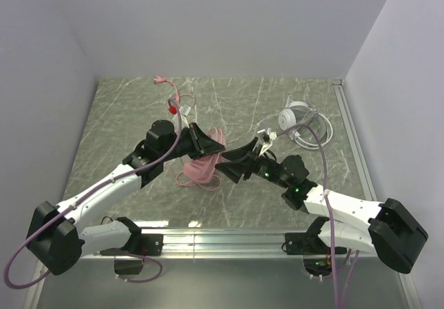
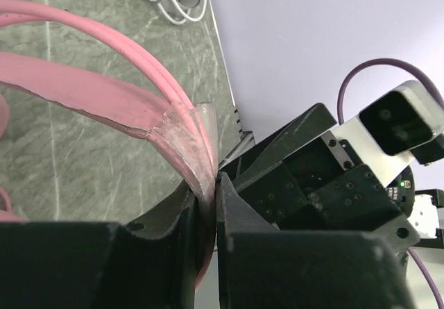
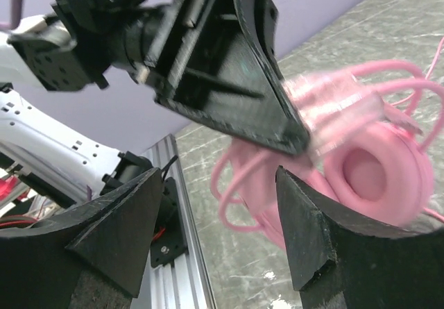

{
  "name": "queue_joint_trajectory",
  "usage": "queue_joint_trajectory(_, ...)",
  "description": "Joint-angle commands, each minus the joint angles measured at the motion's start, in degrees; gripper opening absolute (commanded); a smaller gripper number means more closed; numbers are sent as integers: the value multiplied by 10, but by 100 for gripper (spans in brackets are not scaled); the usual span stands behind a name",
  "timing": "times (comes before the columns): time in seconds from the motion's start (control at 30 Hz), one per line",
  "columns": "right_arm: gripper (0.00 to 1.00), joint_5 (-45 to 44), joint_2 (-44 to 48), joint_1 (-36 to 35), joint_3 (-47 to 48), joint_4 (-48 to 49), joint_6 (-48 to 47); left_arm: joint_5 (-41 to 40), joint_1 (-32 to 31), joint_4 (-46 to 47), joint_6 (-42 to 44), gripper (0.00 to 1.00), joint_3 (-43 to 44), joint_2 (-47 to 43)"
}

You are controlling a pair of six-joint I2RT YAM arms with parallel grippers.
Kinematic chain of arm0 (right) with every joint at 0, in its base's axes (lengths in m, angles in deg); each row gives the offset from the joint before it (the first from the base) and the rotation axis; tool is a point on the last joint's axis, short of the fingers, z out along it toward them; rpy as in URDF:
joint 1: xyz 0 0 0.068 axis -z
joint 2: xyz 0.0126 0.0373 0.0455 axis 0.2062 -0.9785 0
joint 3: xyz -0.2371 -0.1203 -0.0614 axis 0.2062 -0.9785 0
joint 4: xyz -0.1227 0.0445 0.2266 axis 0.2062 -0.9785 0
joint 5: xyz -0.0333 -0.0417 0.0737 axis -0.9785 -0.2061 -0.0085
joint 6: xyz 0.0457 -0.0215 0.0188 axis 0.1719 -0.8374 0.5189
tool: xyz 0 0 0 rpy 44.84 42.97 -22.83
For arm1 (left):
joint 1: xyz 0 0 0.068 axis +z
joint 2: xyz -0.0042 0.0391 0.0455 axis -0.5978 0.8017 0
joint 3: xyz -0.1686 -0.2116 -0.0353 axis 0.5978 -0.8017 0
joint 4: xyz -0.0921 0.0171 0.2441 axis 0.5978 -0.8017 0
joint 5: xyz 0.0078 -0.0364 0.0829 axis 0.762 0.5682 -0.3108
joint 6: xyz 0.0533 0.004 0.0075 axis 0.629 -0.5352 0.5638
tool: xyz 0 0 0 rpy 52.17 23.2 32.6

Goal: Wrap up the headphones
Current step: Pass the headphones from the left arm to the right

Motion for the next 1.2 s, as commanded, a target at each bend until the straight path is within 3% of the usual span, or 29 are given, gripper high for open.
queue_joint_trajectory(0.0,74,-18,15,0,-23,1,-7,-18,-10,-5,28,0,67,-53)
queue_joint_trajectory(0.13,74,-22,23,-1,-25,-9,-11,-54,-10,-38,50,0,75,-76)
queue_joint_trajectory(0.4,74,-21,-5,0,-20,13,-2,-42,-8,-34,48,0,76,-87)
queue_joint_trajectory(0.83,73,56,-43,-10,7,113,3,37,-4,63,-12,0,48,-45)
queue_joint_trajectory(1.17,72,57,-62,-22,44,99,-7,61,-2,93,-31,0,44,-20)
